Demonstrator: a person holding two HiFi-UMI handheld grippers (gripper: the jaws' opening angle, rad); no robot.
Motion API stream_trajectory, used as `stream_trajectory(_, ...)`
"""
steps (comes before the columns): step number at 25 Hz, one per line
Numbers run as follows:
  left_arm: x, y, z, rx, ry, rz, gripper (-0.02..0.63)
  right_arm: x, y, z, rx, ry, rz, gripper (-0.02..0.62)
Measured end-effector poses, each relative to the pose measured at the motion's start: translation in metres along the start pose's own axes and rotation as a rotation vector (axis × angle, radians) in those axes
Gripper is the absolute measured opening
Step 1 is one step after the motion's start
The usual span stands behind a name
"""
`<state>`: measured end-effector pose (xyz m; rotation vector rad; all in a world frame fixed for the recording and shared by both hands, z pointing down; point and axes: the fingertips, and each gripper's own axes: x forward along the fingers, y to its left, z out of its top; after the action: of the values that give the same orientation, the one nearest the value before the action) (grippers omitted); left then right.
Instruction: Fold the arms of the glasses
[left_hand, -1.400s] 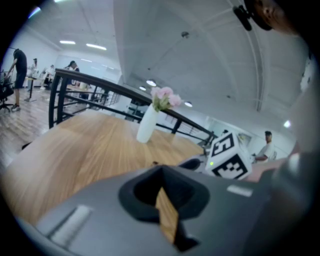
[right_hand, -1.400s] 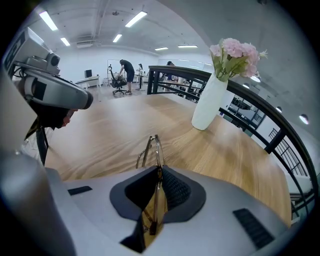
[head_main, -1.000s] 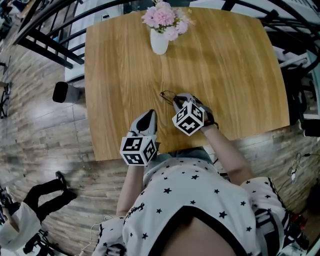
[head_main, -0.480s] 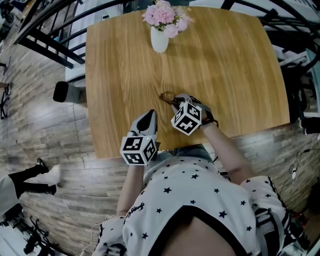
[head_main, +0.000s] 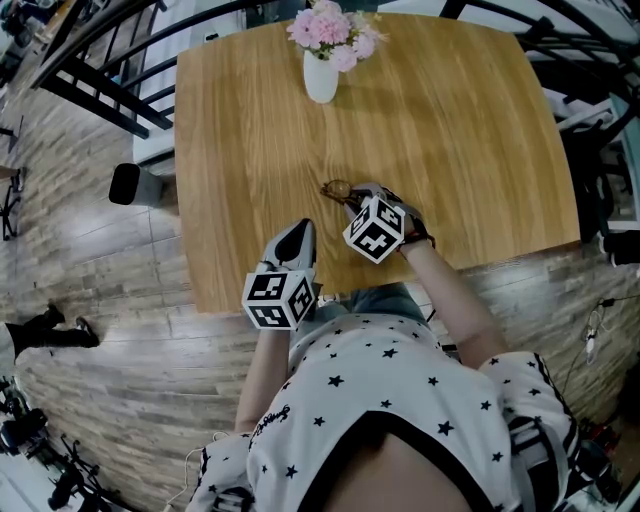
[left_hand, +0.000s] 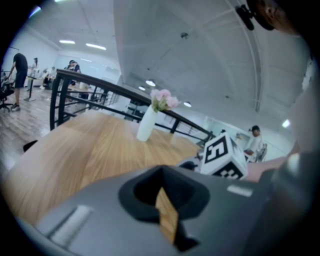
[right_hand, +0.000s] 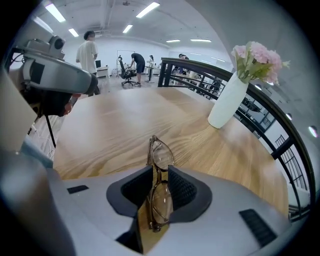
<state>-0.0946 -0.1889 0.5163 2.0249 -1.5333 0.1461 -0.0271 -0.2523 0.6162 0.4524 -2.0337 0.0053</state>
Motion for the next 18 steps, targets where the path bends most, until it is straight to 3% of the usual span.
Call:
stream_trajectory(3, -0.005, 0.000, 0.002, 0.001, -0.008, 0.000, 0.006, -0.008, 0.000, 0.005, 0.034, -0.031, -0.017, 0.115)
stream_trajectory(7, -0.015, -0.002, 0.004, 0.010, -0.017, -0.007, 0.006, -0.021, 0.003, 0.009, 0.057, -0.062, -0.050, 0.115)
stream_trajectory(18, -0.045, -0.011, -0.001, 0.045, -0.031, -0.035, 0.006, -0.064, 0.021, 0.011, 0.154, -0.138, -0.138, 0.072)
